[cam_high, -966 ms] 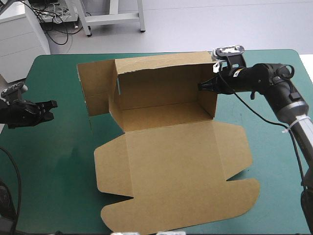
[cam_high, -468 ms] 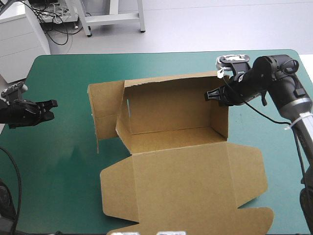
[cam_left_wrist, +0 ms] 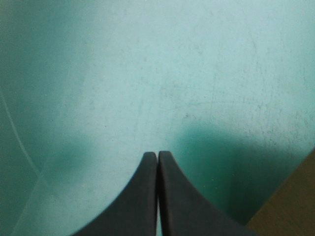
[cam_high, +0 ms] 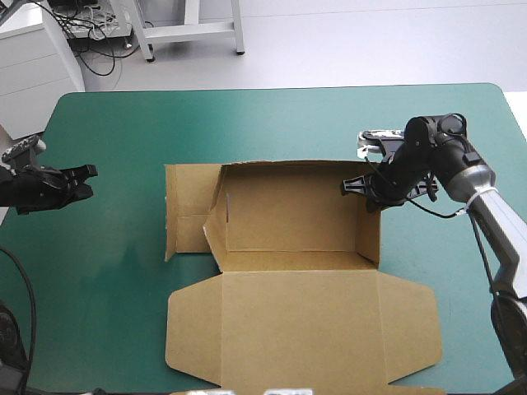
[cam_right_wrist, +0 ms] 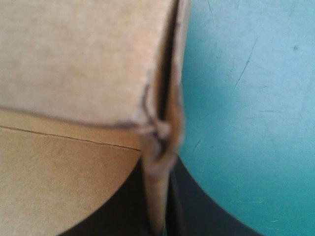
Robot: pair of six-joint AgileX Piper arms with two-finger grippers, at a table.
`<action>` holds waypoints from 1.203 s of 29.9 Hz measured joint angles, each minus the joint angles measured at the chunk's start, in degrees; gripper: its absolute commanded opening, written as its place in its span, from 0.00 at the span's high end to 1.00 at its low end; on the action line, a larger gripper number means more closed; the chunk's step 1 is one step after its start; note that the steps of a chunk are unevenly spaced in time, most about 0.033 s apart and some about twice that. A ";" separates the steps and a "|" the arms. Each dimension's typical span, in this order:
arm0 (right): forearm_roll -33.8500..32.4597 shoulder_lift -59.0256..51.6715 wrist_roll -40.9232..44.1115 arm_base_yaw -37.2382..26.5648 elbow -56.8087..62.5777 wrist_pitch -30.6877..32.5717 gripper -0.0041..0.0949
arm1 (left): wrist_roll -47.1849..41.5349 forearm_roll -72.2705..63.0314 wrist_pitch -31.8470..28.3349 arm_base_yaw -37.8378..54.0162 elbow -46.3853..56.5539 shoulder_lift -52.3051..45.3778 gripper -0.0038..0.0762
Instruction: Fold the box
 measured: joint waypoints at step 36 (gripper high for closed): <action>-5.88 16.70 -0.03 0.05 -22.50 -0.05 0.23 | 1.33 -0.52 0.83 0.00 0.00 0.00 0.99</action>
